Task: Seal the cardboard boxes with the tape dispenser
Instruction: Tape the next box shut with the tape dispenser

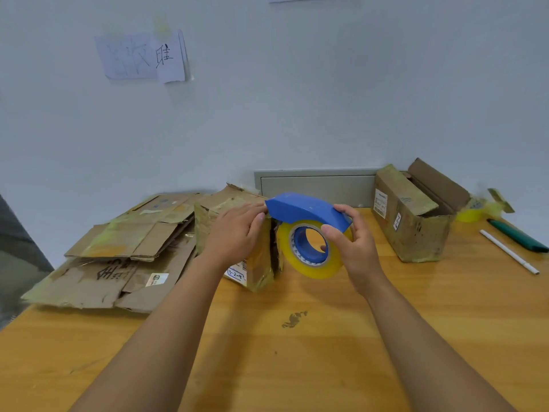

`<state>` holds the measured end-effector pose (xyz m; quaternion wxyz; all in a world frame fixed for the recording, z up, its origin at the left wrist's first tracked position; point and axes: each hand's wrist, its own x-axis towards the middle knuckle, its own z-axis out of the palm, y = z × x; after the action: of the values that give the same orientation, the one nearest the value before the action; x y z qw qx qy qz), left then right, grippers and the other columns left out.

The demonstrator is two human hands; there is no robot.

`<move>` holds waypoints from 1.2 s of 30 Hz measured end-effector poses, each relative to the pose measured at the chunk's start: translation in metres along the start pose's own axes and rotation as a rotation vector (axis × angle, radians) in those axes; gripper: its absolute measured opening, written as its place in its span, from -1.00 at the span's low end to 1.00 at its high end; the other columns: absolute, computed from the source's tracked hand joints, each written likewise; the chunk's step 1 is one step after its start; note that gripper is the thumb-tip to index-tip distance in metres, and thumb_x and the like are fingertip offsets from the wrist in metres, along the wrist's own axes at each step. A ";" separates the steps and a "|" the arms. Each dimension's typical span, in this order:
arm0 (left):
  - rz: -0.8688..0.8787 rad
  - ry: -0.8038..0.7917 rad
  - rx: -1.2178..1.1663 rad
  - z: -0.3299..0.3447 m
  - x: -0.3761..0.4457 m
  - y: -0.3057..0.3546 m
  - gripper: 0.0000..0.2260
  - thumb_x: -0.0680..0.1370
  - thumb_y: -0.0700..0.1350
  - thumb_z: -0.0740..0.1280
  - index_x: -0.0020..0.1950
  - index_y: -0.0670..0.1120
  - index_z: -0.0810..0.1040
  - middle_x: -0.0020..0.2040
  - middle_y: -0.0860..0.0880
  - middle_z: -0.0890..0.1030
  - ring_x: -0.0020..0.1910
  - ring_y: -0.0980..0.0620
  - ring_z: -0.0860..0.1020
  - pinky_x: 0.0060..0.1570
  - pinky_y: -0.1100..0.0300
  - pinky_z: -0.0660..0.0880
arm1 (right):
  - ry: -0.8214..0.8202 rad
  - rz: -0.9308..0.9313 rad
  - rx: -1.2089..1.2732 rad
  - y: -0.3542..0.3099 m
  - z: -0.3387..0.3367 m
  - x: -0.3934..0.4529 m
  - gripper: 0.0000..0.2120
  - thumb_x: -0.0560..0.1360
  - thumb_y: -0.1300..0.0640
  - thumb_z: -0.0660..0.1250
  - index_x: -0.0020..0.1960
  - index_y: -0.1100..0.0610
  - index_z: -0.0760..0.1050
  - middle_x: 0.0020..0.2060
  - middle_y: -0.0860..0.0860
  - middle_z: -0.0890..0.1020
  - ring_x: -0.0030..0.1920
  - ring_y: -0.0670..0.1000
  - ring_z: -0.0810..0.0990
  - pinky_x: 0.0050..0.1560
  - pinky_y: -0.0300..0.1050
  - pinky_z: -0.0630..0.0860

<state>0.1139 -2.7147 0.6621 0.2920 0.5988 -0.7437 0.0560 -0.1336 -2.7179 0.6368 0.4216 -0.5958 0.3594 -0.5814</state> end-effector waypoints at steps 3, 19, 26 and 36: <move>-0.006 0.014 0.004 0.001 0.000 0.000 -0.60 0.70 0.06 -0.01 0.47 0.09 0.42 0.41 0.12 0.49 0.40 0.10 0.40 0.37 0.02 0.28 | -0.072 -0.003 -0.070 -0.007 -0.004 0.001 -0.44 0.26 -0.15 0.44 0.25 -0.25 0.44 0.15 -0.09 0.53 0.08 -0.05 0.56 -0.08 -0.23 0.54; -0.076 0.011 0.014 0.004 0.004 0.009 -0.64 0.70 0.04 0.05 0.42 0.09 0.48 0.41 0.10 0.49 0.42 0.04 0.38 0.41 0.02 0.20 | -0.154 0.030 -0.160 -0.024 -0.073 -0.031 -0.43 0.28 -0.05 0.40 0.29 -0.23 0.45 0.15 -0.11 0.52 0.00 -0.20 0.57 -0.12 -0.32 0.55; -0.128 0.055 0.133 0.003 -0.007 0.012 -0.35 0.41 0.40 0.14 0.38 0.08 0.46 0.37 0.05 0.47 0.42 -0.03 0.33 0.43 -0.07 0.18 | -0.089 -0.004 -0.076 -0.016 -0.060 -0.029 -0.48 0.25 -0.14 0.34 0.22 -0.24 0.51 0.01 -0.29 0.59 0.04 -0.14 0.59 -0.07 -0.26 0.56; -0.286 0.369 0.113 0.042 -0.028 0.027 -0.22 0.31 0.52 0.22 0.20 -0.09 0.29 0.33 -0.15 0.43 0.49 -0.26 0.26 0.42 -0.38 0.16 | -0.036 -0.026 -0.011 -0.016 -0.059 -0.020 -0.49 0.27 -0.11 0.36 0.23 -0.21 0.55 0.10 -0.14 0.61 0.05 0.05 0.62 -0.08 -0.07 0.55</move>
<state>0.0766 -2.7009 0.6209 0.3938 0.6929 -0.5812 0.1641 -0.1946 -2.6982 0.6417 0.4174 -0.6131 0.3472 -0.5739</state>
